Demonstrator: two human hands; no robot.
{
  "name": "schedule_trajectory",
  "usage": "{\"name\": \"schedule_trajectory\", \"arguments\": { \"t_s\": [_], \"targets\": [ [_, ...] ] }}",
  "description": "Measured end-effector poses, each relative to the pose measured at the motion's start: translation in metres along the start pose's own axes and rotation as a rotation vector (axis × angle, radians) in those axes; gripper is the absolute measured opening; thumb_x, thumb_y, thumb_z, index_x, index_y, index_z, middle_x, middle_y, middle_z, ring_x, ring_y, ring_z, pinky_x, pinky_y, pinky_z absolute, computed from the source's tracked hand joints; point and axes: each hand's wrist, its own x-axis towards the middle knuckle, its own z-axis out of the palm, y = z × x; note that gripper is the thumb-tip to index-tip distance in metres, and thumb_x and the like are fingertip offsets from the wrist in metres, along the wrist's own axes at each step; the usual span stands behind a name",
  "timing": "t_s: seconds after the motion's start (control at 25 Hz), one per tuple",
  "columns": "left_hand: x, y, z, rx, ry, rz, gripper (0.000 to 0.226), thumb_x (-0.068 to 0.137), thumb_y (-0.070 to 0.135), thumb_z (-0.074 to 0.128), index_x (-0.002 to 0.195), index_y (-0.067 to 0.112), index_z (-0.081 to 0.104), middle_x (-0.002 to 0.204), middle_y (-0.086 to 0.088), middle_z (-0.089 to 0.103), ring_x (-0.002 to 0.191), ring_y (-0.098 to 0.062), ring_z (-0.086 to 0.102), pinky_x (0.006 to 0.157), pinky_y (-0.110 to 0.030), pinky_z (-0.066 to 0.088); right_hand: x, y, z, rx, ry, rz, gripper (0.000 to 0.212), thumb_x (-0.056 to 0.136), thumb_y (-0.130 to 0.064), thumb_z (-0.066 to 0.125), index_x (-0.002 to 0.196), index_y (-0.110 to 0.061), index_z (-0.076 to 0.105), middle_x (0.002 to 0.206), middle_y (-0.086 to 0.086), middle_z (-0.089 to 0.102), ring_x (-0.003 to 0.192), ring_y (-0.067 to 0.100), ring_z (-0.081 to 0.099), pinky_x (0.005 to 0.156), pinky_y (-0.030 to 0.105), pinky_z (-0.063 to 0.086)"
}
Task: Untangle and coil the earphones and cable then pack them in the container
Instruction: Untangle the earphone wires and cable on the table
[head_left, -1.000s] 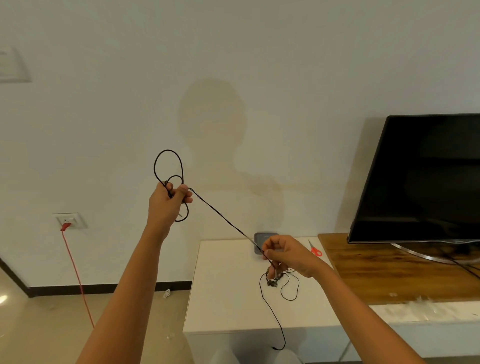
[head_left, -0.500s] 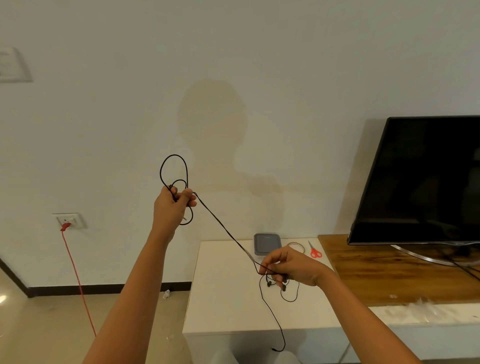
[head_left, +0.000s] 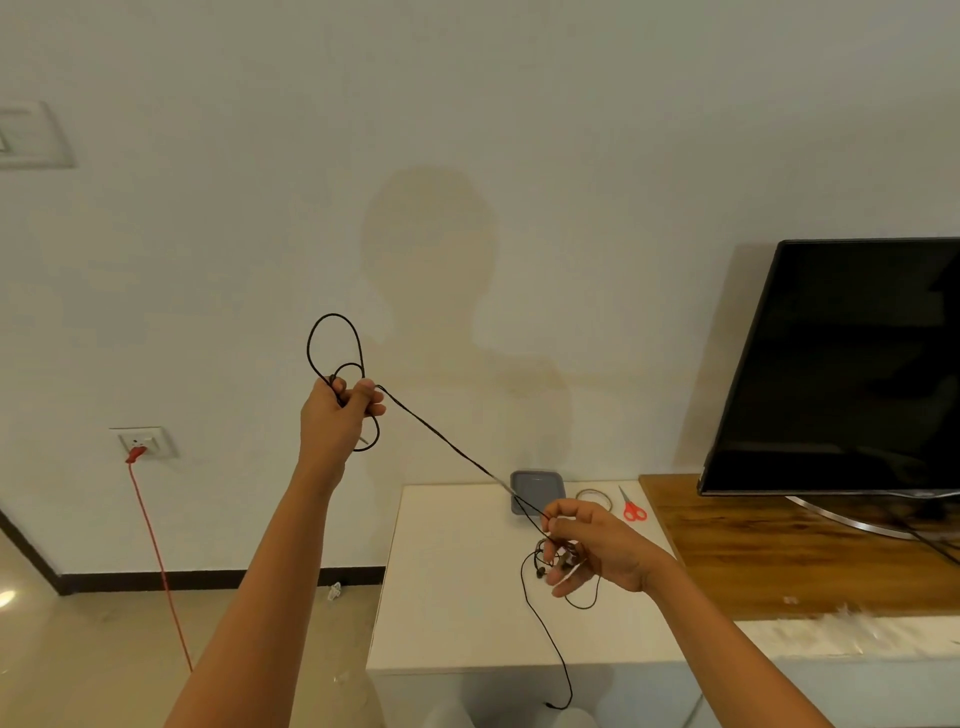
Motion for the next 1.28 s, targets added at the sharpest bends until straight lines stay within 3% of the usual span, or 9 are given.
{"name": "schedule_trajectory", "arguments": {
  "t_s": [0.12,0.28,0.44,0.56,0.68,0.8,0.92,1.12,1.28],
  "targets": [
    [0.001,0.001,-0.001,0.013,0.002,0.001,0.028,0.094,0.023,0.057,0.077,0.022,0.035,0.078,0.002,0.069,0.067,-0.006,0.069,0.067,-0.022,0.047,0.001,0.001,-0.003,-0.278,0.004,0.083,0.015,0.093,-0.027,0.053,0.098,-0.014,0.06,0.09,0.017,0.072,0.077,0.033,0.072,0.065,0.038,0.059],
    [0.002,0.001,0.002,0.012,0.003,-0.002,0.028,0.094,0.024,0.057,0.077,0.022,0.036,0.078,0.002,0.07,0.069,-0.009,0.069,0.07,-0.026,0.048,0.005,0.01,-0.001,-0.434,0.045,0.086,0.017,0.089,-0.026,0.056,0.083,-0.014,0.066,0.094,0.014,0.072,0.089,0.022,0.072,0.08,0.036,0.06],
    [0.002,-0.002,0.001,0.003,0.005,-0.014,0.028,0.093,0.025,0.058,0.076,0.022,0.036,0.077,0.003,0.071,0.066,-0.008,0.07,0.07,-0.027,0.048,0.008,0.019,0.002,-0.264,0.175,-0.075,0.012,0.086,-0.009,0.06,0.078,-0.004,0.067,0.082,0.022,0.067,0.076,0.03,0.071,0.072,0.037,0.06],
    [0.001,-0.004,-0.001,0.003,-0.001,-0.016,0.029,0.093,0.024,0.059,0.076,0.021,0.036,0.075,0.003,0.071,0.065,-0.008,0.07,0.07,-0.03,0.048,0.01,0.022,0.003,-0.158,0.24,-0.087,0.006,0.087,-0.003,0.06,0.084,-0.001,0.065,0.084,0.025,0.07,0.075,0.037,0.071,0.068,0.04,0.061],
    [0.0,-0.006,-0.001,0.002,-0.015,-0.018,0.029,0.093,0.023,0.059,0.076,0.021,0.036,0.077,0.0,0.071,0.07,-0.015,0.07,0.078,-0.036,0.049,0.012,0.021,0.001,-0.176,0.196,-0.054,0.005,0.09,0.0,0.055,0.091,-0.003,0.059,0.089,0.024,0.072,0.084,0.035,0.072,0.071,0.038,0.06],
    [0.0,-0.007,-0.001,-0.008,-0.015,-0.032,0.029,0.093,0.022,0.059,0.075,0.021,0.036,0.075,0.002,0.071,0.07,-0.014,0.07,0.075,-0.036,0.048,0.012,0.018,-0.001,-0.28,0.129,-0.04,0.007,0.089,-0.002,0.053,0.094,-0.006,0.054,0.092,0.017,0.075,0.091,0.029,0.071,0.08,0.035,0.058],
    [0.001,-0.008,0.0,-0.025,-0.023,-0.046,0.029,0.093,0.021,0.059,0.076,0.021,0.036,0.073,0.003,0.07,0.071,-0.015,0.07,0.076,-0.035,0.048,0.011,0.016,-0.003,-0.286,0.101,-0.019,0.009,0.089,0.0,0.05,0.093,-0.008,0.048,0.089,0.013,0.074,0.082,0.026,0.07,0.073,0.031,0.057],
    [0.001,-0.006,0.002,-0.042,-0.008,-0.045,0.029,0.093,0.022,0.059,0.076,0.022,0.036,0.073,0.005,0.07,0.068,-0.011,0.07,0.074,-0.032,0.048,0.009,0.022,-0.003,-0.282,0.046,0.008,0.016,0.092,-0.003,0.052,0.102,-0.006,0.064,0.095,0.011,0.069,0.085,0.019,0.065,0.079,0.031,0.057],
    [-0.001,0.0,0.006,-0.023,-0.068,-0.018,0.029,0.094,0.021,0.058,0.076,0.021,0.036,0.078,0.0,0.071,0.066,-0.012,0.07,0.077,-0.029,0.05,0.01,0.035,-0.005,-0.237,0.124,-0.014,0.017,0.093,-0.009,0.057,0.103,-0.007,0.07,0.099,0.018,0.07,0.087,0.022,0.066,0.084,0.034,0.058]
  ]
}}
